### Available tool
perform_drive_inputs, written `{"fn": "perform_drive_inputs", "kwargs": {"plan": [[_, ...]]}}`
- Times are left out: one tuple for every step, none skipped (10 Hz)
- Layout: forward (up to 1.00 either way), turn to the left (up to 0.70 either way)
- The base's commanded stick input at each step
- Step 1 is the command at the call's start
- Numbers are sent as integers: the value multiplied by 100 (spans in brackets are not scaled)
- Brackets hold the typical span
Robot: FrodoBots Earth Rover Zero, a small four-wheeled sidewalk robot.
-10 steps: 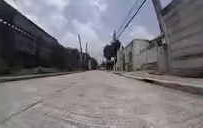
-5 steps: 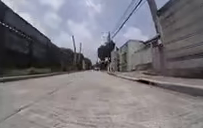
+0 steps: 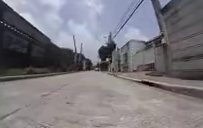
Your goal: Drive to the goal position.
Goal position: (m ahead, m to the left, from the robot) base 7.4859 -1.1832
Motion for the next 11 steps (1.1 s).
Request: {"fn": "perform_drive_inputs", "kwargs": {"plan": [[50, 1], [50, 1], [50, 1], [50, 1], [50, 1], [50, 1], [50, 1], [50, 1], [50, 1], [50, 1], [50, 1]]}}
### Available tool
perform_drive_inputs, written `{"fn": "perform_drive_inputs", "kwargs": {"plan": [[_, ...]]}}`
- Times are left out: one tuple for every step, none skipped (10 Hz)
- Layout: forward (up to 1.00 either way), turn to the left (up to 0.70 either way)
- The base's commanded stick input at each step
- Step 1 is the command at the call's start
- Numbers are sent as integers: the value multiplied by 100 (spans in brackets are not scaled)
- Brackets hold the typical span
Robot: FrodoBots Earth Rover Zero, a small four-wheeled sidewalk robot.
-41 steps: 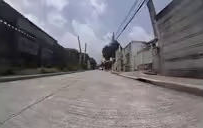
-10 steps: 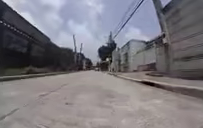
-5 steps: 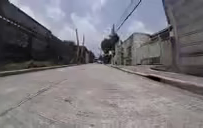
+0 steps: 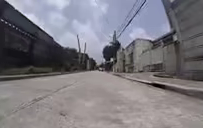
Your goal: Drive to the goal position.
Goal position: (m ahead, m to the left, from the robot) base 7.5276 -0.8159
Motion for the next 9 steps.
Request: {"fn": "perform_drive_inputs", "kwargs": {"plan": [[50, 1], [50, 1], [50, 1], [50, 1], [50, 1], [50, 1], [50, 1], [50, 1], [50, 1]]}}
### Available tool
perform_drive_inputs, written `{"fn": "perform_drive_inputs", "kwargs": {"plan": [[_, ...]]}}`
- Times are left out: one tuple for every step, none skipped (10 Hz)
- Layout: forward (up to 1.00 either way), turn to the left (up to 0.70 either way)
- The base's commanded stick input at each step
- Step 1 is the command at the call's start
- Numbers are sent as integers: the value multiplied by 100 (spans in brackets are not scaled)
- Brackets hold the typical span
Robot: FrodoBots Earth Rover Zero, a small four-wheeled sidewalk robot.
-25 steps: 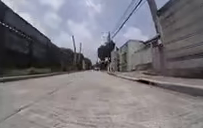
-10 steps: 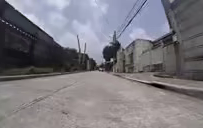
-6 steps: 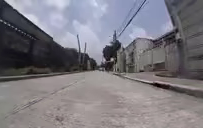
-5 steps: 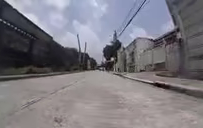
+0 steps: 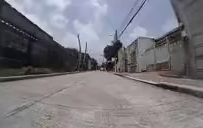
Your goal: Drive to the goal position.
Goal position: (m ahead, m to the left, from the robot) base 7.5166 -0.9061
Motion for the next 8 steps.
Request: {"fn": "perform_drive_inputs", "kwargs": {"plan": [[50, 1], [50, 1], [50, 1], [50, 1], [50, 1], [50, 1], [50, 1], [50, 1]]}}
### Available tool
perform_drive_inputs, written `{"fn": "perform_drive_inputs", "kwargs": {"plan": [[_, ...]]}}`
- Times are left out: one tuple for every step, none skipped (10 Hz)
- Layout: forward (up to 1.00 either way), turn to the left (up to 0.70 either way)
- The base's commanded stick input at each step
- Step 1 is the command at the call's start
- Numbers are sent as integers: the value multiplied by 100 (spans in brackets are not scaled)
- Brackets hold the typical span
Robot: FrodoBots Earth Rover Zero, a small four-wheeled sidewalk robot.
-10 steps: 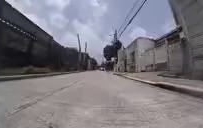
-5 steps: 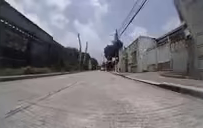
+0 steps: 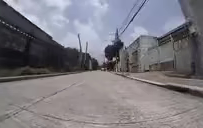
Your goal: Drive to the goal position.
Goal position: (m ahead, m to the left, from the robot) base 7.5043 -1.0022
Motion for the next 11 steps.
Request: {"fn": "perform_drive_inputs", "kwargs": {"plan": [[50, 1], [50, 1], [50, 1], [50, -5], [50, -25], [50, -45], [50, -49], [50, -37], [50, -24], [50, -11], [50, 1]]}}
